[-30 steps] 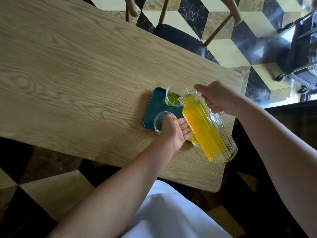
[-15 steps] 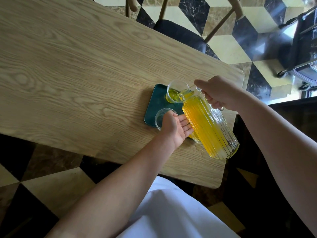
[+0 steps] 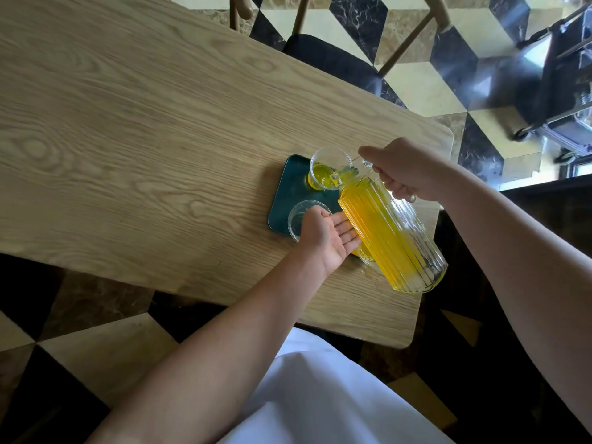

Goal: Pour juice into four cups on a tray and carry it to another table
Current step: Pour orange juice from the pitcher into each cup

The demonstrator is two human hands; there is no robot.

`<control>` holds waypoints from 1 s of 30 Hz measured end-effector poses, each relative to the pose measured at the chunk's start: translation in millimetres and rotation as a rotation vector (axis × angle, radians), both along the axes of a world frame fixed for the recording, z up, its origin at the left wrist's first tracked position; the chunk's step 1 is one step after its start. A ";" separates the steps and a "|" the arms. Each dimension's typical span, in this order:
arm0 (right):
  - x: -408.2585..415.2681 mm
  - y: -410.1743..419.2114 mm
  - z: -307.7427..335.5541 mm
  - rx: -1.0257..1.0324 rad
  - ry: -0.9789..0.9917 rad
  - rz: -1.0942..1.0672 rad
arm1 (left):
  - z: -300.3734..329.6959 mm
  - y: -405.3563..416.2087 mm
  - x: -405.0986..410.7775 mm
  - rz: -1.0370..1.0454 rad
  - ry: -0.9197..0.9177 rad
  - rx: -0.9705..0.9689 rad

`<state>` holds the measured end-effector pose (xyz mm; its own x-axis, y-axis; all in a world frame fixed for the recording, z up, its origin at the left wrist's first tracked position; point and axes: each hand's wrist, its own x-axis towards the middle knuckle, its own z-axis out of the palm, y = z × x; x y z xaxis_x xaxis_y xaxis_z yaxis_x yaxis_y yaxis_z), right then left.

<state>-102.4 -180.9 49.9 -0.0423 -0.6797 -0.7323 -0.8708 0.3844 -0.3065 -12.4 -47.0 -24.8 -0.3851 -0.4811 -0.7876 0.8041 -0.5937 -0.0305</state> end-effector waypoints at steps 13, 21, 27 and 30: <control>-0.9 -3.0 0.8 0.008 -0.005 0.016 | -2.1 -1.4 -3.4 0.021 0.020 0.012; -1.1 -1.4 0.3 0.000 0.015 0.019 | -1.0 -1.9 -4.8 0.016 0.018 0.018; 0.2 0.2 2.9 -0.017 0.022 0.030 | 0.7 -3.3 -6.2 0.030 0.023 0.034; -0.1 0.5 4.1 -0.021 0.014 0.019 | 2.3 -3.8 -6.6 0.024 0.016 0.026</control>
<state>-102.5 -180.3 54.0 -0.0390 -0.6957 -0.7172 -0.8822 0.3610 -0.3023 -19.0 -50.8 -22.5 -0.3867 -0.4696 -0.7937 0.8174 -0.5730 -0.0592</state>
